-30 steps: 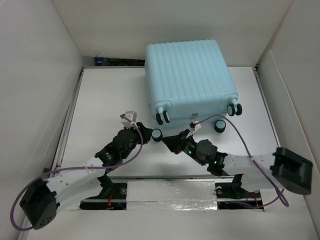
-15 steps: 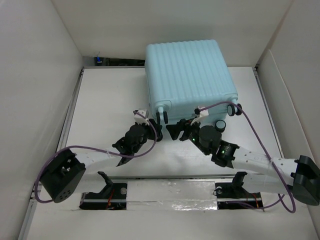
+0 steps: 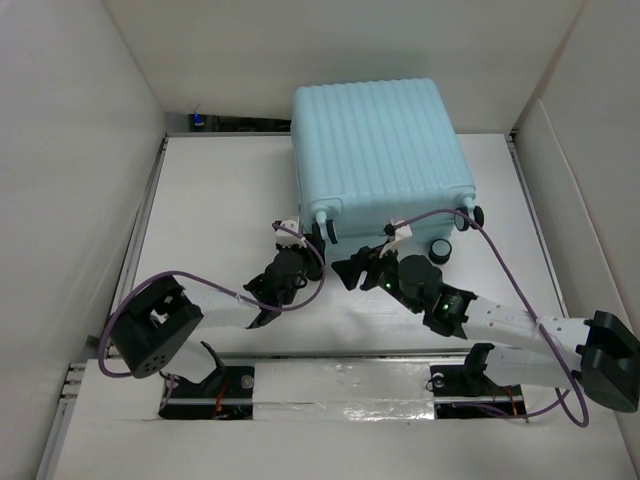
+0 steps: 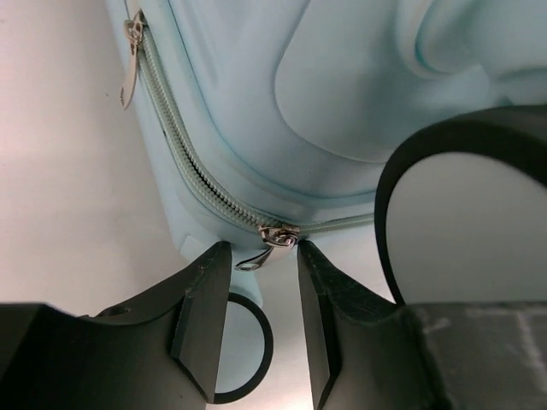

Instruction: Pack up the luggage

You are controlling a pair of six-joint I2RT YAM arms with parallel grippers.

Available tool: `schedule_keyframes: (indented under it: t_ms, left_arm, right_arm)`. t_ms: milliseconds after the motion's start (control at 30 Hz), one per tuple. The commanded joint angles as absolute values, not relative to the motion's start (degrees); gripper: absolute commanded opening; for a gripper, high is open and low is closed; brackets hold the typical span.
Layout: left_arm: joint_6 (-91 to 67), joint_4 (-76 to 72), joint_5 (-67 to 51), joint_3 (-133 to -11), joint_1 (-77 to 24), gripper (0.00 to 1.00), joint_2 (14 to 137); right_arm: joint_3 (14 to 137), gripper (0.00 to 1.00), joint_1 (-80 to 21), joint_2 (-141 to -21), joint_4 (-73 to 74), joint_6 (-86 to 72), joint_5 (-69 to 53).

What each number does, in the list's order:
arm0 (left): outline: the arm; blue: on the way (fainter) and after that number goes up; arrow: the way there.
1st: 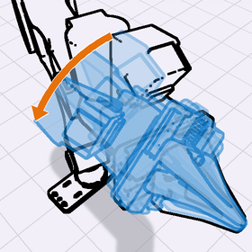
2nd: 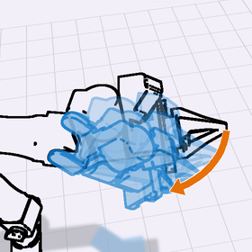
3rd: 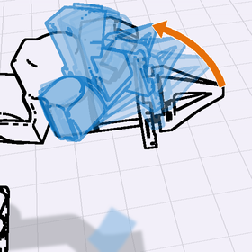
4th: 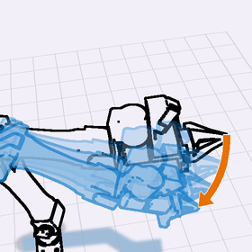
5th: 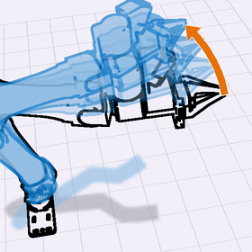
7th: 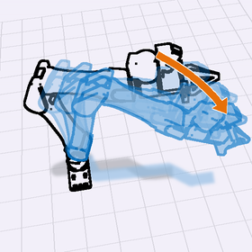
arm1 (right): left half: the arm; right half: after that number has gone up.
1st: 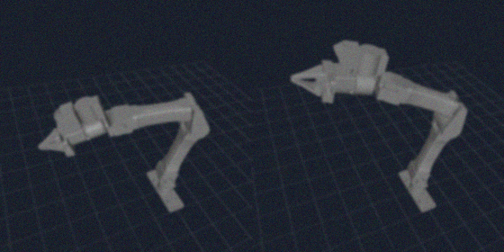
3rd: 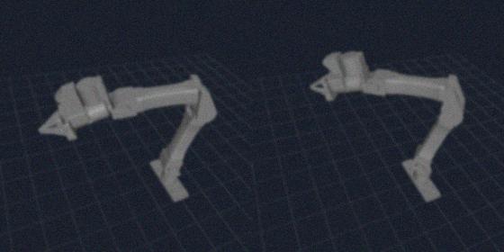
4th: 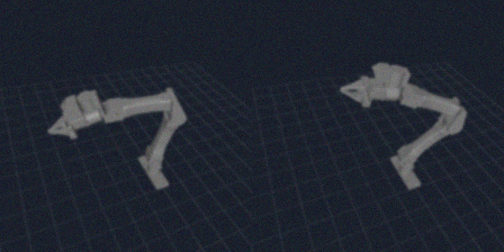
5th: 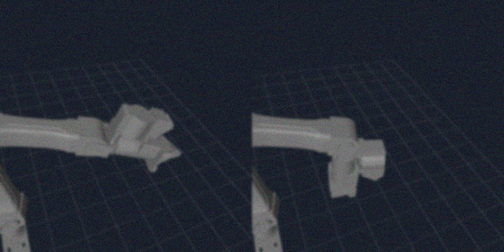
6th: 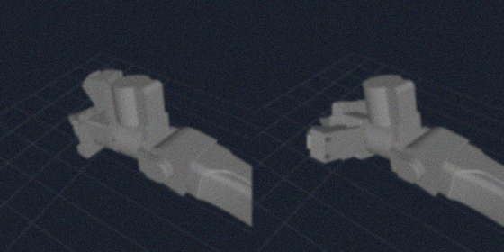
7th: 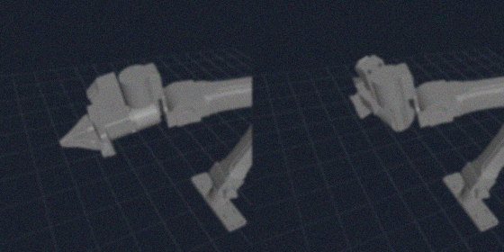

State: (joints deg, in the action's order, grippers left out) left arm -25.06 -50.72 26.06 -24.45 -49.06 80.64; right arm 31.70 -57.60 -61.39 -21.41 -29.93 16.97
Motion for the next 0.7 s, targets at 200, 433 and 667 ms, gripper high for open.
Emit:
schedule_keyframes:
  t_ms: [200,433,667]
  left_arm:
    - [-22.7,-70.2,32.0,-26.3,-48.9,0.26,83.0]
    - [-19.0,-70.1,33.4,-26.2,-48.9,0.00,79.5]
    - [-18.1,-69.8,34.1,-24.5,-48.9,0.00,79.3]
  right_arm:
    - [28.5,0.65,-57.3,-59.5,-27.2,-31.0,14.1]
    - [27.5,0.64,-56.8,-58.5,-27.6,-31.2,14.2]
    - [29.8,0.70,-56.3,-58.3,-26.5,-29.4,13.6]
